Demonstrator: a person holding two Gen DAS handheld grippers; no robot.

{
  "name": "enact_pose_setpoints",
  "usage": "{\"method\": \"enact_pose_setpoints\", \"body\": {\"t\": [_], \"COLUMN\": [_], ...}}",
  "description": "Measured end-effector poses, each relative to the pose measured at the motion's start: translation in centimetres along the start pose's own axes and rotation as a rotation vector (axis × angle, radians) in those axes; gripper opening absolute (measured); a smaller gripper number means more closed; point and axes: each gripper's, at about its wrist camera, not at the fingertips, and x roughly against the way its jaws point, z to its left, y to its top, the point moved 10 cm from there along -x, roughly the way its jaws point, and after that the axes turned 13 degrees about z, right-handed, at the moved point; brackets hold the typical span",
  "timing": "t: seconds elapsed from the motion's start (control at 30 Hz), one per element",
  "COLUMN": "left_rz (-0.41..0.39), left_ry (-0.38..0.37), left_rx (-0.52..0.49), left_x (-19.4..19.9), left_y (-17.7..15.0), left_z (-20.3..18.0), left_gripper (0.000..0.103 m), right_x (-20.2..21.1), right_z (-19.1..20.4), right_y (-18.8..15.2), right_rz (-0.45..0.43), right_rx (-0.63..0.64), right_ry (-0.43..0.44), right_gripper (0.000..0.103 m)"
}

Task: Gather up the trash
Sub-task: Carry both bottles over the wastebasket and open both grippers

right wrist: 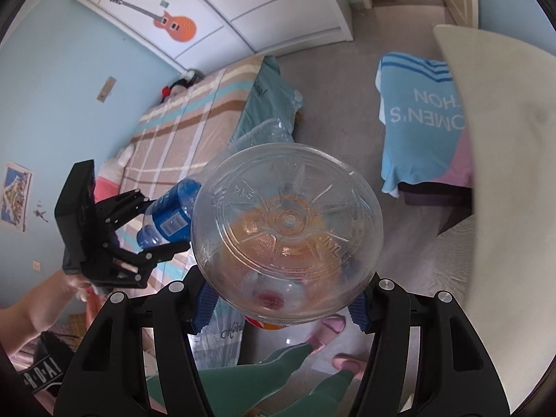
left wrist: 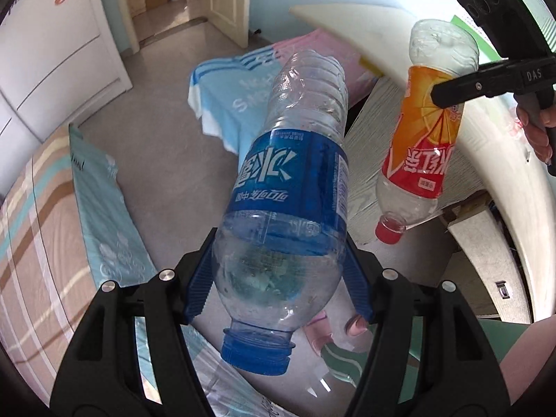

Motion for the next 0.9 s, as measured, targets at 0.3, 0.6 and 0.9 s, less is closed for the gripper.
{"method": "enact_pose_setpoints", "body": {"t": [0.3,0.6,0.9], "left_rz": [0.134,0.262,0.382], "left_ry": [-0.022,-0.041,-0.047], "left_rx": [0.101,0.152,0.173], "left_x": [-7.9,-16.3,-23.7], "left_y": [-5.0,-8.9,-12.0], "left_z": [3.4,5.5,6.7], "left_gripper": [0.063,0.063,0.063], "right_x": [-11.4,-21.5,-28.8], "right_z": [-0.1,-2.2,-5.9], "right_y": [2.1,1.5,1.1], "right_rz": [0.088,0.133,0.147], "right_rx": [-0.035,-0.079,-0.206], "right_ry": [-0.056,-0.142,-0.193], "right_gripper": [0.061,0.061,0.061]}}
